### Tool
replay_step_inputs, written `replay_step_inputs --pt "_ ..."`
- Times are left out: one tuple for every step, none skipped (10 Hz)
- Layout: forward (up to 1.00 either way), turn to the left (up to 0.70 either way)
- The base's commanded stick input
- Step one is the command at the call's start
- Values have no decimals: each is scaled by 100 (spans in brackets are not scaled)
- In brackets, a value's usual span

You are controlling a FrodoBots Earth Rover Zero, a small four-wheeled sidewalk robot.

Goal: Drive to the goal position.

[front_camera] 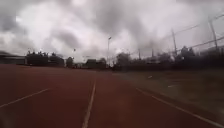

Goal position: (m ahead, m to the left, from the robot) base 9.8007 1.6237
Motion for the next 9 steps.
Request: replay_step_inputs --pt "100 0" --pt "100 0" --pt "100 0" --pt "100 0" --pt "100 0" --pt "100 0" --pt "100 0" --pt "100 0" --pt "100 0"
